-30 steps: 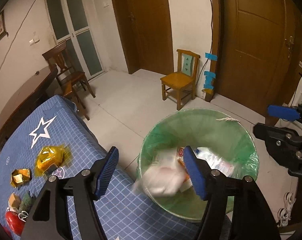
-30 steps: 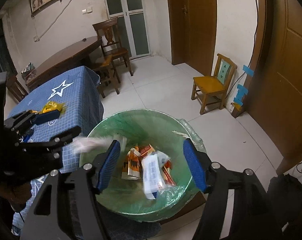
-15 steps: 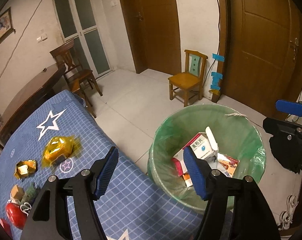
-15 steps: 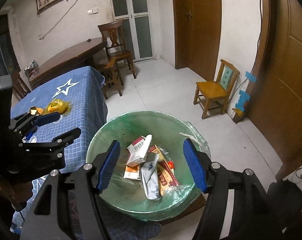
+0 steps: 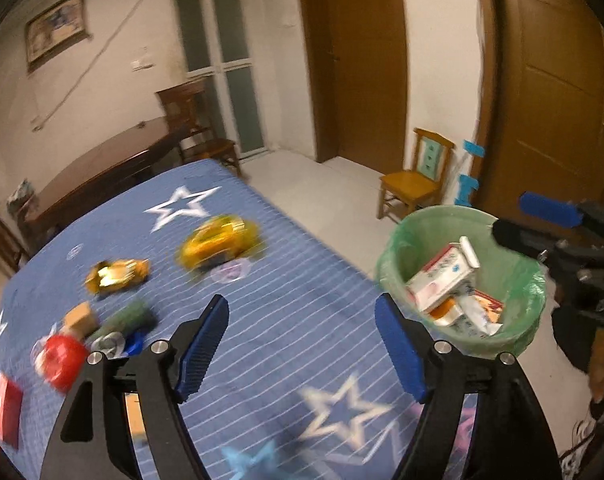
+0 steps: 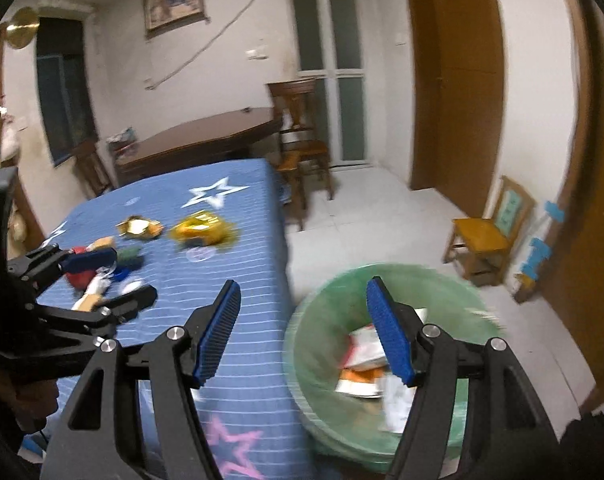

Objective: Collect trash
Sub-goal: 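Return both tools to the table toward the sponge and gold box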

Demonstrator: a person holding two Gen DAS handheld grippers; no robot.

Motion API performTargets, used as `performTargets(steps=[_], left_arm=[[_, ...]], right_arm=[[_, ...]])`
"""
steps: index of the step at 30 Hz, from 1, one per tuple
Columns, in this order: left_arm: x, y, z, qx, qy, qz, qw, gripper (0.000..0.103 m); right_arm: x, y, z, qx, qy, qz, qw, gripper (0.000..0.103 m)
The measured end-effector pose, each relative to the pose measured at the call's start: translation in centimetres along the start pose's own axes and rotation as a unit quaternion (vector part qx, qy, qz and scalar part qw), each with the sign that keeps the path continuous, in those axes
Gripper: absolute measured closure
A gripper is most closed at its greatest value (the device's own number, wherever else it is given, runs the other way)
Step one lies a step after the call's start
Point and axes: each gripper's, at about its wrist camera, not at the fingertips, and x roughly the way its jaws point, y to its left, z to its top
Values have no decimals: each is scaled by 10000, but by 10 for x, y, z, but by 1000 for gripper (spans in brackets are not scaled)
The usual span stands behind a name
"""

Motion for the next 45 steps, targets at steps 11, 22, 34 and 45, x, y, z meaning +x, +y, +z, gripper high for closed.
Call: performTargets(steps=[11,22,34,45], left_arm=[[-77,149,-66,-1089,-227,680,9915,23],[-84,296,-136,-1628,493,1434,9749,23],[-44,348,-118,-1717,650,1396,9730,23],[-27,384,-53,-1686,505,1335,9753,23]], right_arm=[[44,74,-6,-391,474,783,9950,40],[90,138,21,-1082,604,1412,9822,40],[235,248,101,-2712,1573,1895,9305,30],[301,278,79,-3180,2314,1759,9024,63]])
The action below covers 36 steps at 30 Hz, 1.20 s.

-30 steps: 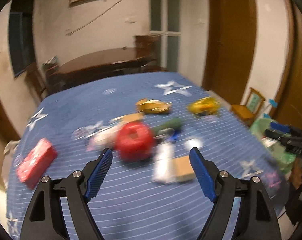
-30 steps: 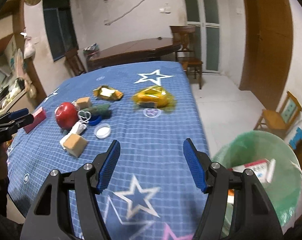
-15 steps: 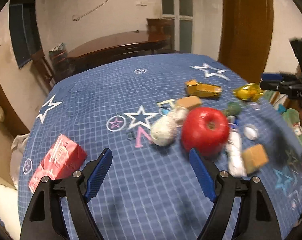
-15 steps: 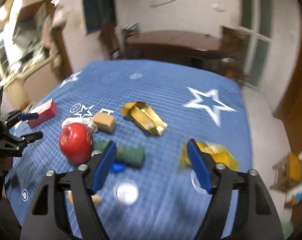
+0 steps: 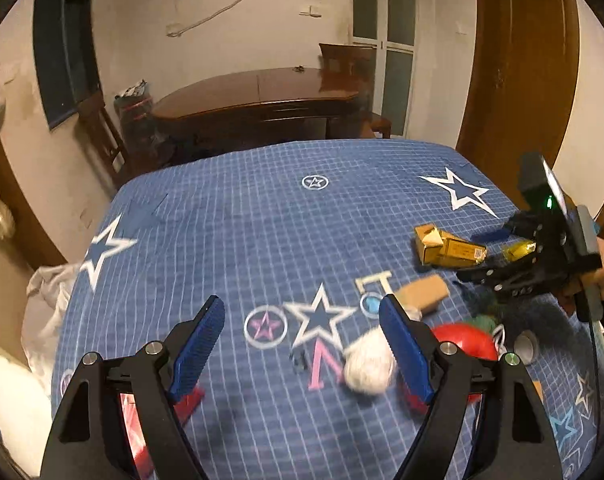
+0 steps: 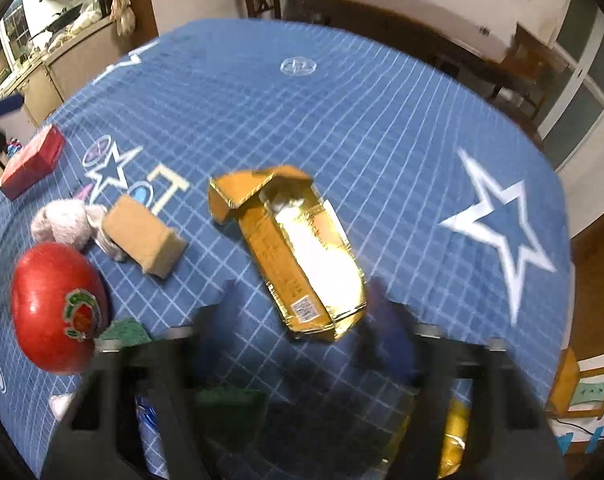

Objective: Collect trash
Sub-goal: 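Return both tools to the table toward the sponge and gold box, then grasp the gold cigarette box with the right tool while the left tool grasps the tan sponge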

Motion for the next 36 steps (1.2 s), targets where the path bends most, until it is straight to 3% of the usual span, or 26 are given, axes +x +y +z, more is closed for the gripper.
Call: performTargets(steps=[3,4,6,9,12,19,21,22,24,26,32,36], left_arm=[[6,-10,14,172,-14,-190,9997,23],[8,-13,17,176,-7,-269,9995,23],[17,-27,28,383,76,-698,9968,22],[39,-53,37,908,323,-1015,9902,20],[76,-80,40,1517,958,-1310,9750,20],[116,-95,35,1853,1345,-1667,9591,21],[129,-95,30,1832,1557,-1619,9571,36],[137,-94,27,1769,1703,-1654,9552,37],[139,-90,23,1646,1732,-1904,9522,51],[136,-89,21,1622,1649,-1956,9530,57],[118,-70,29,1443,1142,-1781,9666,65],[88,-46,49,929,669,-1920,9747,66]], right_arm=[[-7,-1,-3,163,-159,-48,9997,83],[-11,0,-3,204,-219,-170,9994,84],[-25,-1,-5,370,-406,-375,9978,85],[-59,0,-16,744,-798,-442,9930,85],[-103,7,-39,1205,-1200,-347,9848,85],[-162,31,-101,1844,-1445,-327,9716,85],[-169,30,-116,2079,-1457,-264,9669,85],[-169,34,-118,2151,-1465,-251,9652,85],[-173,37,-125,2327,-1509,-289,9603,85],[-173,41,-127,2467,-1581,-358,9554,85],[-169,37,-133,2929,-1950,-379,9353,85],[-171,41,-144,3233,-2294,-382,9173,85]])
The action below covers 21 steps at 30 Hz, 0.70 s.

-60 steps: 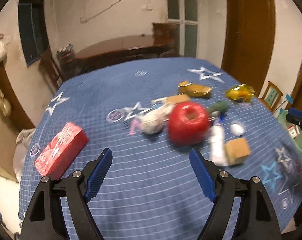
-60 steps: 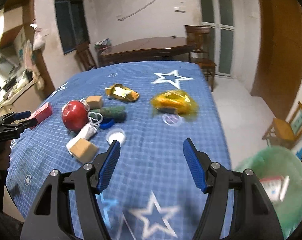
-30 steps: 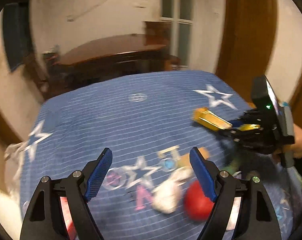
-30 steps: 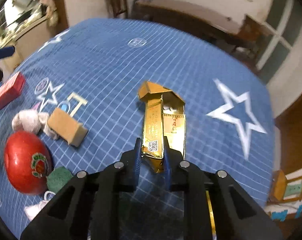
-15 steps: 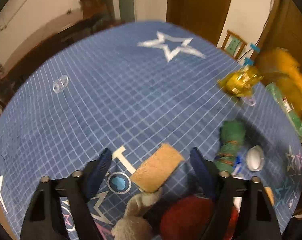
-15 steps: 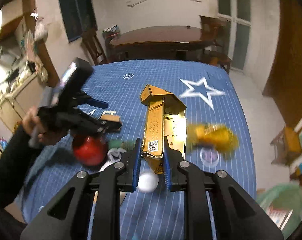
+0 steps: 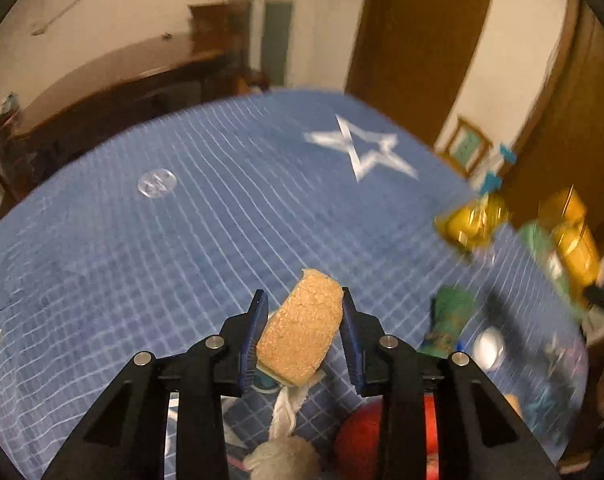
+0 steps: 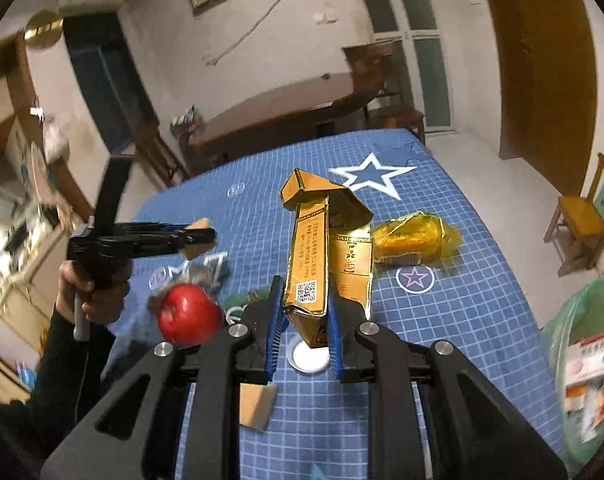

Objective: Collect trash
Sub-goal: 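Grasp the gold cigarette box with the right tool while the left tool grasps the tan sponge, then carry the gold box and tan sponge over the green bin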

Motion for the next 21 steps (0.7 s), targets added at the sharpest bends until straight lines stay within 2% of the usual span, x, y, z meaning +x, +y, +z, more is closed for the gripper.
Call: performTargets(steps=[6,10,14,21], left_arm=[[-49,-7,8,-161,-568,117,9982,66],[-82,-28,16,-74,-915,173,9956,66],[-102,-76,13,307,-1112,174,9932,66],[-106,-167,-6,569,-1064,86,9927,66]], right_arm=[[-21,-6,-14,246,-344,-150,9990,85],[-49,-18,-22,367,-553,-273,9974,85],[-77,-29,-30,374,-664,-405,9963,85],[-118,-50,-40,316,-872,-619,9938,85]])
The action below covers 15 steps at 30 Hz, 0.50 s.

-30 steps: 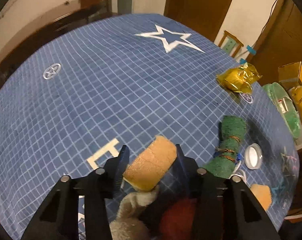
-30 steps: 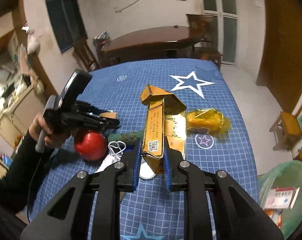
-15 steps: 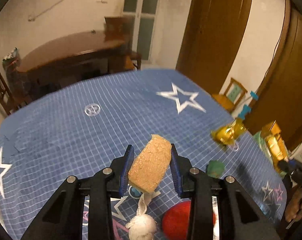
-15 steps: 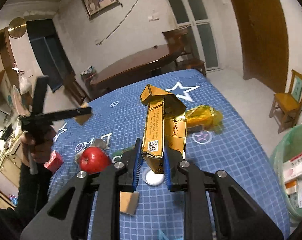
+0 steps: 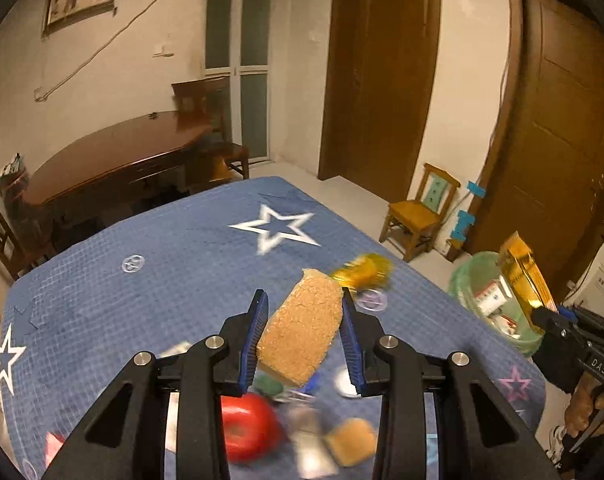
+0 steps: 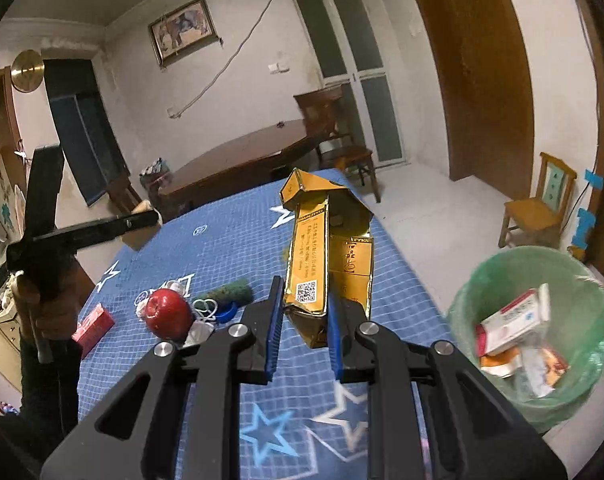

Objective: Collect trash
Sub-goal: 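Carry the gold box and tan sponge over the green bin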

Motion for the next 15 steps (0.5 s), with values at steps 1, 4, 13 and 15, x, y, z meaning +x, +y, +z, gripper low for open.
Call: performTargets(steps=[1,4,13,15], left_arm=[[-2,-17,-2,39,10,37,10000,66],[-6,-63,-11,120,-30,77,9999,65],[14,-179,-43,223,-57,480,9986,65],[23,-203,-48,285,-48,463,9985,65]], right_arm=[[-4,-4,-1,6,-26,8,10000,85],[-14,-15,-7,-40,-78,-5,10000,85],[-54,-62,-19,-147,-243,-524,9982,85],[-65,-77,-19,-137,-292,-701,9970,85]])
